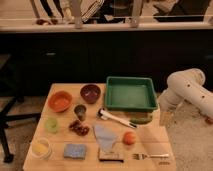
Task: Place pepper in red bowl
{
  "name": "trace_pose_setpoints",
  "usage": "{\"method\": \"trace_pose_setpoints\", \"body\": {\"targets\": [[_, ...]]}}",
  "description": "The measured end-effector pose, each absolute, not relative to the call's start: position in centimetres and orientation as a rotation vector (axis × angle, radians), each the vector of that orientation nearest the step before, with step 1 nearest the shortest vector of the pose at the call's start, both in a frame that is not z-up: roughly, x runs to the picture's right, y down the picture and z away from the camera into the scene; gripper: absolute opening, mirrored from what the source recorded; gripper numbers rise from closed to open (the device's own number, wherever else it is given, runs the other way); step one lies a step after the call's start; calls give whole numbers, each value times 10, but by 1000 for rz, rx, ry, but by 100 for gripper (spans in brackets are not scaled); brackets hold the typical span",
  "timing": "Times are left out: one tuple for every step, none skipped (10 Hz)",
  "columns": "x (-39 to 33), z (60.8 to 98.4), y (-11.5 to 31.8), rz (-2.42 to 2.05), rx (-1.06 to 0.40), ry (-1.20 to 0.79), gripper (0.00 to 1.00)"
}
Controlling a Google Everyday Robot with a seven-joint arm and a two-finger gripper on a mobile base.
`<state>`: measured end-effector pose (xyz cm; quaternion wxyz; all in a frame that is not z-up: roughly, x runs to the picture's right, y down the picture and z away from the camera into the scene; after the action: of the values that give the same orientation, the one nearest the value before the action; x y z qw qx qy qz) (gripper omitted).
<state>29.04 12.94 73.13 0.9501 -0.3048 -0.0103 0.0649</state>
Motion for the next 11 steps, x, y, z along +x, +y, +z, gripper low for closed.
{"method": "trace_pose_setpoints", "body": {"targets": [[291,734,135,126,-636,-13,80],[292,738,142,117,-650,-7,80],[290,744,148,107,-668,-6,80],[287,750,154,90,-686,-7,80],[287,753,160,74,-702,-9,80],[287,757,166,57,-718,-15,80],[287,763,173,48,-731,-17,80],[287,767,177,45,-739,-17,80],[287,771,181,43,-747,-16,80],[286,776,184,46,-754,-25,80],[287,780,187,56,-757,-41,80]]}}
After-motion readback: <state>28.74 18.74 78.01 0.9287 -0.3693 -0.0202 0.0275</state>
